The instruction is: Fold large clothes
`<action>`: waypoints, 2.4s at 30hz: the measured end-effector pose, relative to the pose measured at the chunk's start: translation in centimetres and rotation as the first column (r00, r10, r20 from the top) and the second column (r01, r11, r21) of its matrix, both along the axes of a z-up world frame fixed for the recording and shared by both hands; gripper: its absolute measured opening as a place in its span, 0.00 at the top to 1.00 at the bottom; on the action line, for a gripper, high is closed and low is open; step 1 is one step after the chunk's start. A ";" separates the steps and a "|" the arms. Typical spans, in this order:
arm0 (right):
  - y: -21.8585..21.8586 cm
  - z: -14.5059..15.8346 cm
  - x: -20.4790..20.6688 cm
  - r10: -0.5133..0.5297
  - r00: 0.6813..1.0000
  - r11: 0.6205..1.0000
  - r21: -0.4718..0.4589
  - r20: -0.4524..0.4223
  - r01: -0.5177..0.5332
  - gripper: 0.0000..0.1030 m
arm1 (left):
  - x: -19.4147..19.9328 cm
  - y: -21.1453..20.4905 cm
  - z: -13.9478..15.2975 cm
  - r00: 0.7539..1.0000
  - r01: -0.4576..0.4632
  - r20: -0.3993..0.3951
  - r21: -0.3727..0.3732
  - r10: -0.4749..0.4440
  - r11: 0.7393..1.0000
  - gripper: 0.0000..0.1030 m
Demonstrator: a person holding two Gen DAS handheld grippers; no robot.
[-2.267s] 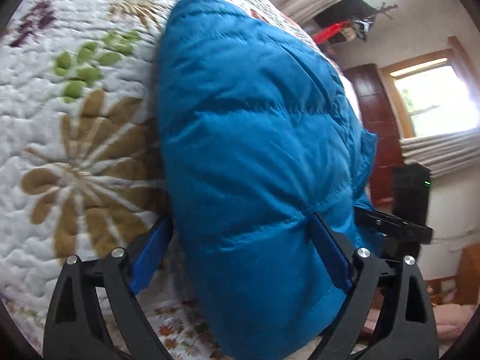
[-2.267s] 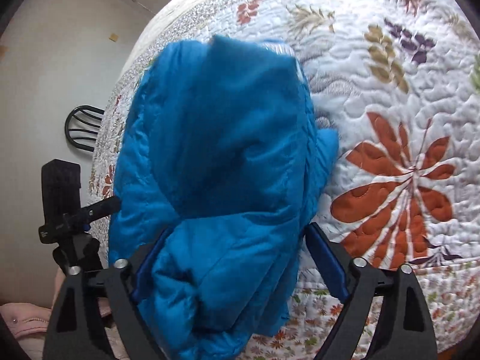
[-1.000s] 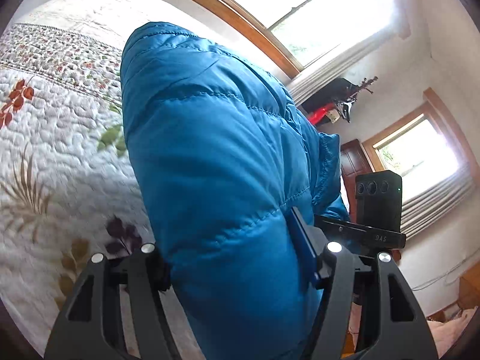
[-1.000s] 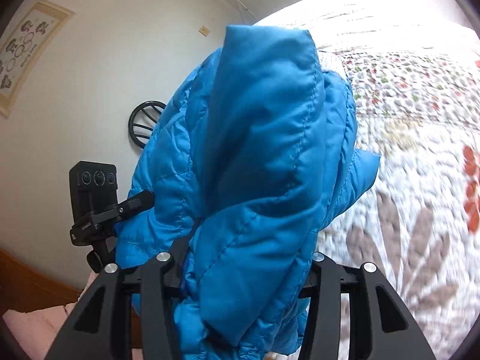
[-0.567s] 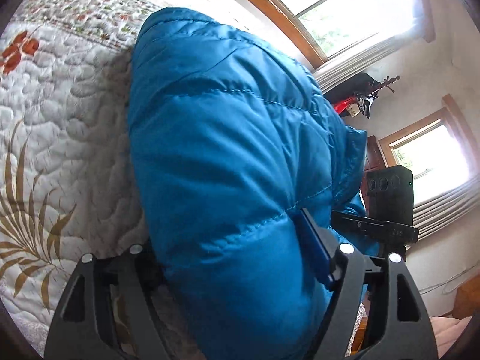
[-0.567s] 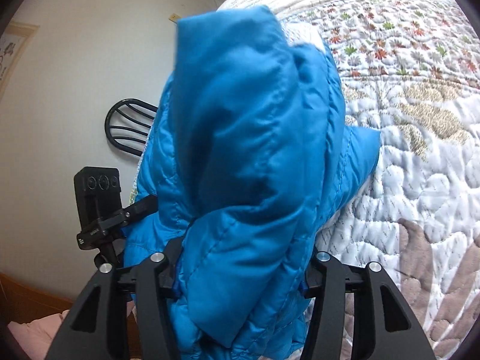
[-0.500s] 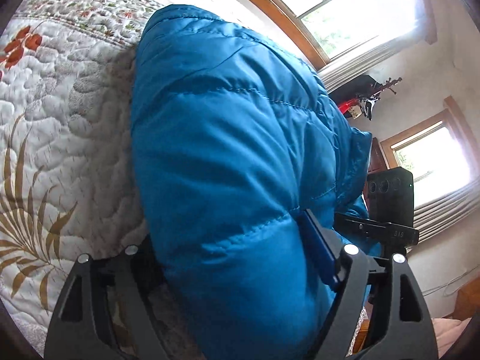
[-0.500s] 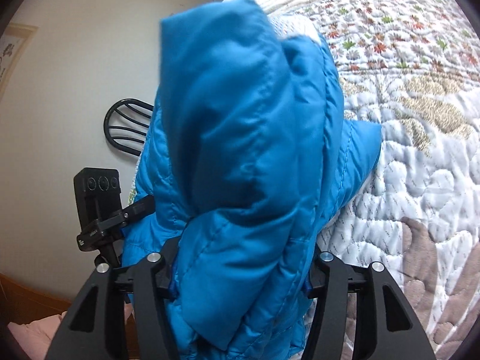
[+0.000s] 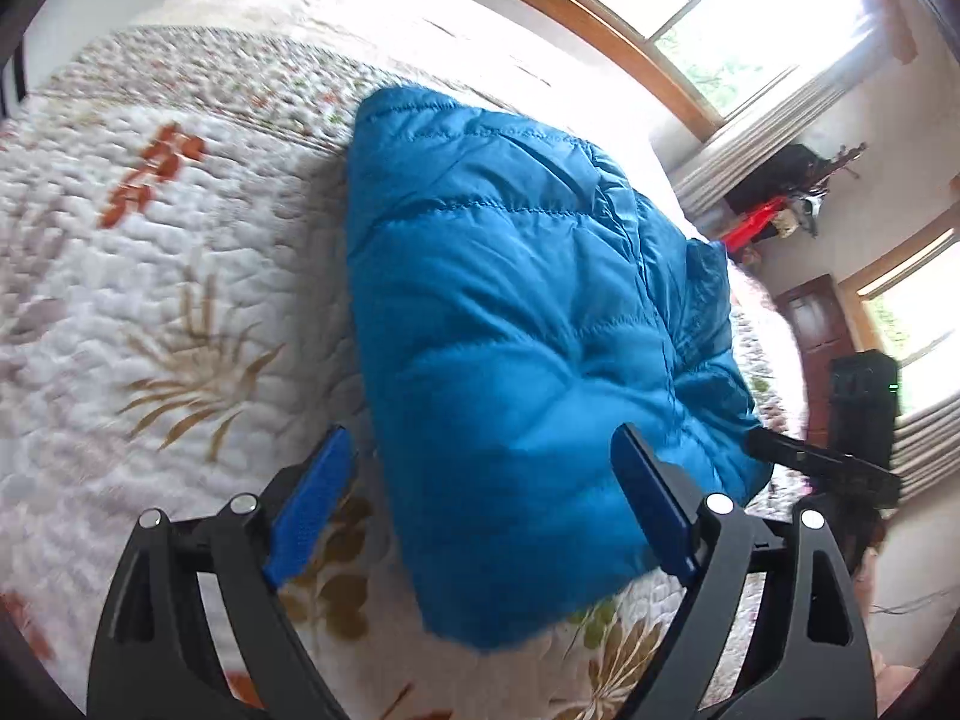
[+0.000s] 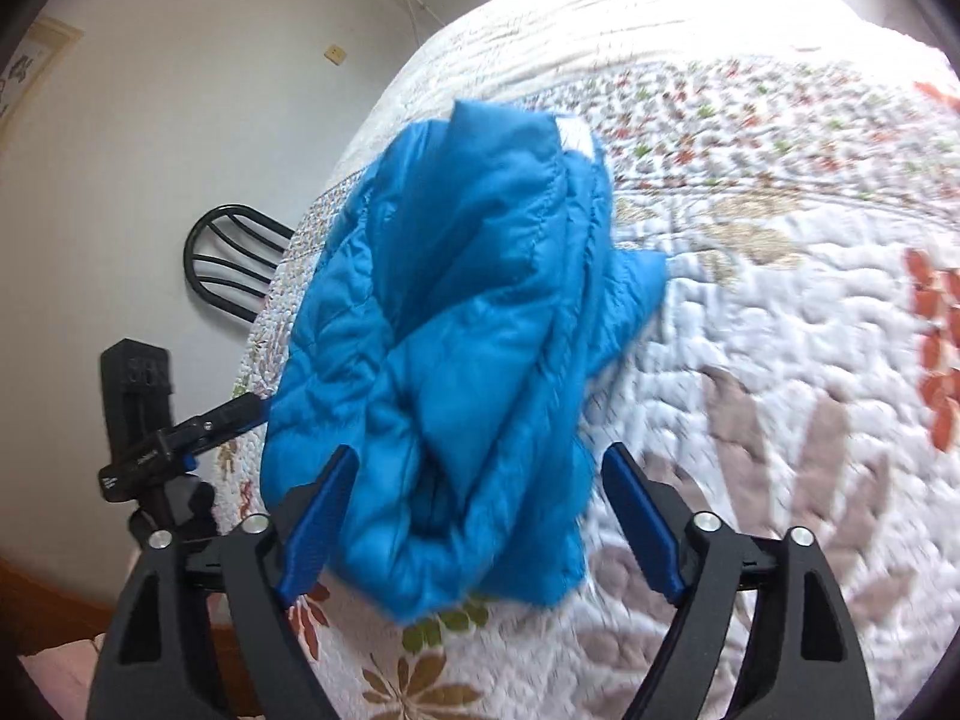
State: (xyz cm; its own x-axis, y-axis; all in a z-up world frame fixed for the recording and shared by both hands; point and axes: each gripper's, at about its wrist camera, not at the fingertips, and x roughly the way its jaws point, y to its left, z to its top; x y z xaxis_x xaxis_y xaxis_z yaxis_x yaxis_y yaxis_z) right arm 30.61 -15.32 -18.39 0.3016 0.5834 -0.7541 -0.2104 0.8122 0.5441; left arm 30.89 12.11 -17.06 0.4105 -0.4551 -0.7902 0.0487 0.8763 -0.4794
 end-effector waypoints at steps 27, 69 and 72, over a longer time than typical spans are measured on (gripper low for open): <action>0.7 10.3 -14.4 -0.026 0.983 0.927 -0.364 0.181 0.091 0.04 | -17.1 -4.8 10.8 0.978 -0.202 0.139 0.439 0.156 0.875 0.10; 0.7 12.4 -17.9 -0.023 0.974 0.909 -0.401 0.227 0.115 0.04 | -21.1 -5.8 13.0 0.970 -0.231 0.184 0.483 0.160 0.845 0.10; 0.7 12.4 -17.8 -0.020 0.974 0.909 -0.400 0.227 0.112 0.04 | -21.1 -5.9 13.0 0.970 -0.228 0.186 0.483 0.155 0.845 0.10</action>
